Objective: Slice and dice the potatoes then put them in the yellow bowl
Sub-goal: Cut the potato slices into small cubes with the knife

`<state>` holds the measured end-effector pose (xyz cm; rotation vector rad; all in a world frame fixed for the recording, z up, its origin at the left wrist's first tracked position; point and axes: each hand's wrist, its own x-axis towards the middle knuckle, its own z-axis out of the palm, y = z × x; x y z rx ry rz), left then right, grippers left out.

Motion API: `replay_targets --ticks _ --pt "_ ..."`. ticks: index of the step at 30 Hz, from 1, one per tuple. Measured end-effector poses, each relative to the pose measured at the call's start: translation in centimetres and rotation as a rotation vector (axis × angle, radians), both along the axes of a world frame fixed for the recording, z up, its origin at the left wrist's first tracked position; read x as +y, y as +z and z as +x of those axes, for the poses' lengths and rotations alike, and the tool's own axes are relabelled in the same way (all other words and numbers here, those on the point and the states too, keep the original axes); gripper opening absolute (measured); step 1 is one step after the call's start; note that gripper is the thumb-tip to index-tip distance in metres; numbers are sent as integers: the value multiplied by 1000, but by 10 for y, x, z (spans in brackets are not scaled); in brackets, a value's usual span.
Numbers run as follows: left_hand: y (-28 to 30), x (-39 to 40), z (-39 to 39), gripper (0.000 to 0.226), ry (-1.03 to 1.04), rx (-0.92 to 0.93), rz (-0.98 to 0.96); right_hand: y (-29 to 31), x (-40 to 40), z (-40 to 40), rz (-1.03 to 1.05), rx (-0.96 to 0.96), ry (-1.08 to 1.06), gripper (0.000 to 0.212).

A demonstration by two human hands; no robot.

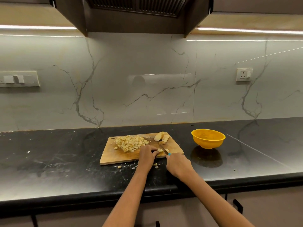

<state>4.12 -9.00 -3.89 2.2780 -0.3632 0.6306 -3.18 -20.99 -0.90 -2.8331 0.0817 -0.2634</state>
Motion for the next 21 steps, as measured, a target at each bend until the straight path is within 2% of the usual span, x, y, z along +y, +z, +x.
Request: replay_targets --ticks 7,16,21 --pt "-1 0 1 20 16 15 -19 -4 5 -1 -51 -14 31 37" --pt "2 -1 -1 17 25 22 -19 7 19 15 -98 108 46 31" --pt "2 -1 -3 18 40 33 -8 -2 14 1 -292 76 76 29"
